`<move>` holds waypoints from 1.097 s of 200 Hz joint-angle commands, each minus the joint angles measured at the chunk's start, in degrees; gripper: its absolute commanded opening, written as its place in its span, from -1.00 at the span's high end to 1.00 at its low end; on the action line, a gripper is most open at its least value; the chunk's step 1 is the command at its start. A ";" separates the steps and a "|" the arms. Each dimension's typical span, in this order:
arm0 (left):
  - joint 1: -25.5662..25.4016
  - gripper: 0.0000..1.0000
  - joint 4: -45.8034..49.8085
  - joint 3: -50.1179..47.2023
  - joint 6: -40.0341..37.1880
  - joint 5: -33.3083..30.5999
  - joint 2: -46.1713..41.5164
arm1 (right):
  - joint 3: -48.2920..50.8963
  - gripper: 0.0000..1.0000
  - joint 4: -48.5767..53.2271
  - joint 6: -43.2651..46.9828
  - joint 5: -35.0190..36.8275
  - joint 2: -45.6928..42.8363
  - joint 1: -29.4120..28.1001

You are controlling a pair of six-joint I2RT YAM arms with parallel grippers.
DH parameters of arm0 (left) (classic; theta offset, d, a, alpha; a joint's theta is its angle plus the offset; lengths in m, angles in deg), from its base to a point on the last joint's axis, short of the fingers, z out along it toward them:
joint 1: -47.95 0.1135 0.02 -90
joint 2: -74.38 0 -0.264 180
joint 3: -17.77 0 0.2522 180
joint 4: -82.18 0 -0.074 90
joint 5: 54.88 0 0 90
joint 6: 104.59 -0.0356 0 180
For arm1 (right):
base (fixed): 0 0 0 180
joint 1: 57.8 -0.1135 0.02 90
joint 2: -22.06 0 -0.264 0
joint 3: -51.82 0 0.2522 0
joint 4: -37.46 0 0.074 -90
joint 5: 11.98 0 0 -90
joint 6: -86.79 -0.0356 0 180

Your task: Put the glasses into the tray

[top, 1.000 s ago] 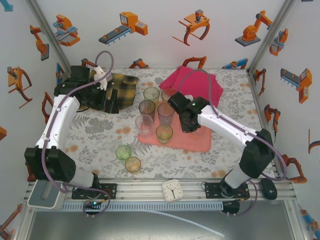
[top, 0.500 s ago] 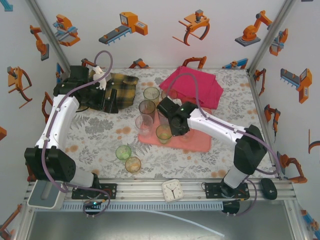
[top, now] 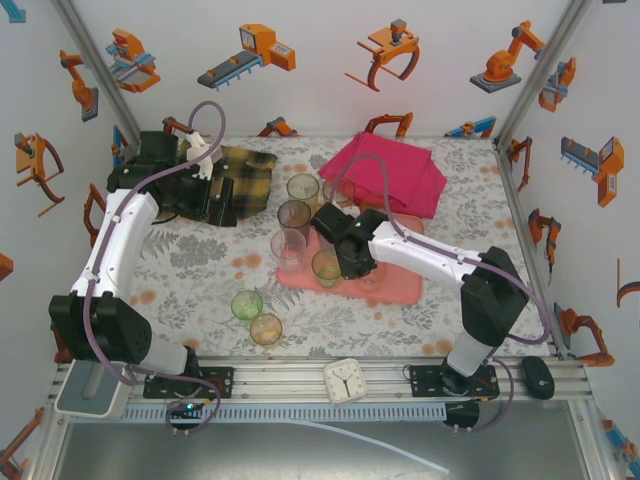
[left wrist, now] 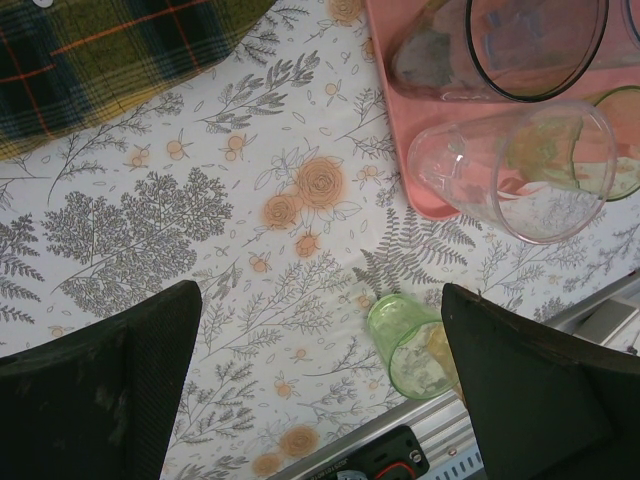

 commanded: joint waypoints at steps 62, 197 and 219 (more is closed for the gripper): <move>0.18 -0.94 0.27 0.83 0.54 1.44 -0.08 | 1.59 0.97 -2.52 -1.90 -0.85 0.65 -0.61; 0.20 -0.94 0.28 1.26 0.53 1.52 0.20 | 1.07 0.60 -1.77 -1.44 -0.59 0.33 -0.61; 0.16 -0.94 0.30 1.36 0.49 1.44 0.18 | 0.78 0.55 -1.05 -1.38 -0.29 0.24 -0.61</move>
